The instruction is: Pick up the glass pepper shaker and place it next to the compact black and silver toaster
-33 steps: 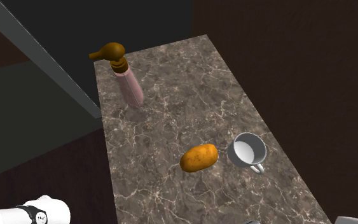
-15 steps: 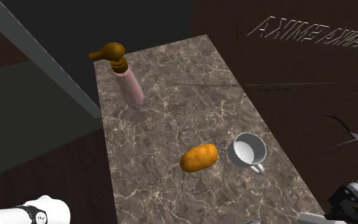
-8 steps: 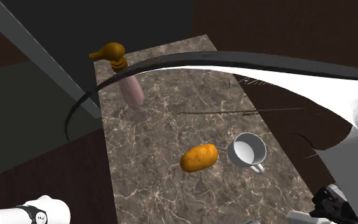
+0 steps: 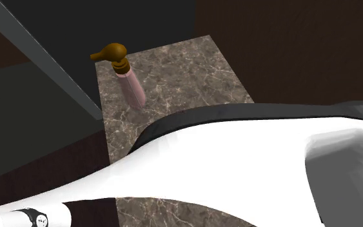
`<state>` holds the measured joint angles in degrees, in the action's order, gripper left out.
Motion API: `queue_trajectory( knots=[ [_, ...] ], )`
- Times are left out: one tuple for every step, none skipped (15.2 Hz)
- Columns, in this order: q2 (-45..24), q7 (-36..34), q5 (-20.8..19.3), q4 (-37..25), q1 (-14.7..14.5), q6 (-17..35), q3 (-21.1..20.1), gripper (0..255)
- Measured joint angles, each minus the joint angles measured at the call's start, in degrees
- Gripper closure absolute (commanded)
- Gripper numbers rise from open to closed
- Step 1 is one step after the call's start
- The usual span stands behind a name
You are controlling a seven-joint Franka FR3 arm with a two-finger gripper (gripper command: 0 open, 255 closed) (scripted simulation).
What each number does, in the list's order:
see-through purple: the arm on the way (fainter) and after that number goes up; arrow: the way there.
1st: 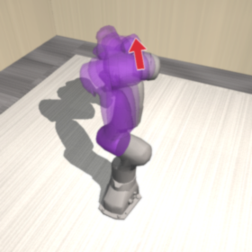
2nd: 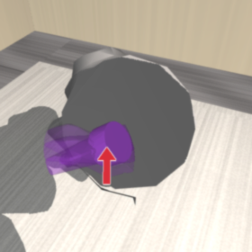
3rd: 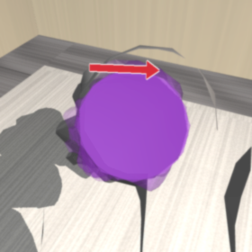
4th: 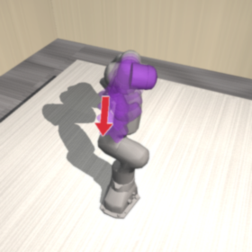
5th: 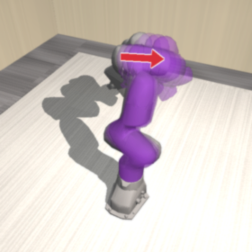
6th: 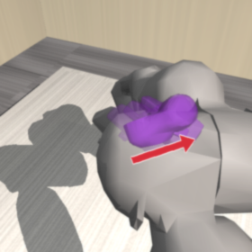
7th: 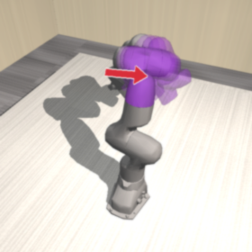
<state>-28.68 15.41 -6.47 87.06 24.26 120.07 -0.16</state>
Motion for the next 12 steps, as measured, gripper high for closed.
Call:
queue_trajectory(
  knots=[
    [-0.19, -0.02, -0.02, 0.39, 0.03, 0.59, 0.02, 255],
    [-0.28, -0.17, -0.08, 1.05, -0.01, 1.32, 0.02, 255],
    [-0.7, -0.2, -0.1, 1.08, -0.01, 1.79, 0.03, 255],
    [-0.93, -0.25, -0.14, 1.7, 0.02, 2.62, 0.06, 255],
    [-1.19, -0.31, -0.18, 2.1, 0.04, 3.29, 0.08, 255],
    [-1.44, -0.33, -0.21, 2.34, 0.06, 3.78, 0.1, 255],
    [-1.84, -0.5, -0.26, 2.58, -0.01, 4.42, 0.1, 255],
    [-2.2, -0.58, -0.3, 2.86, -0.02, 5.05, 0.11, 255],
    [-2.43, -0.56, -0.33, 3.28, 0.05, 5.7, 0.14, 255],
    [-2.76, -0.68, -0.38, 3.54, 0.01, 6.29, 0.16, 255],
    [-3.13, -0.82, -0.43, 3.69, -0.06, 6.79, 0.16, 255],
    [-3.81, -0.9, -0.47, 3.49, -0.09, 7.28, 0.17, 255]
  ],
)
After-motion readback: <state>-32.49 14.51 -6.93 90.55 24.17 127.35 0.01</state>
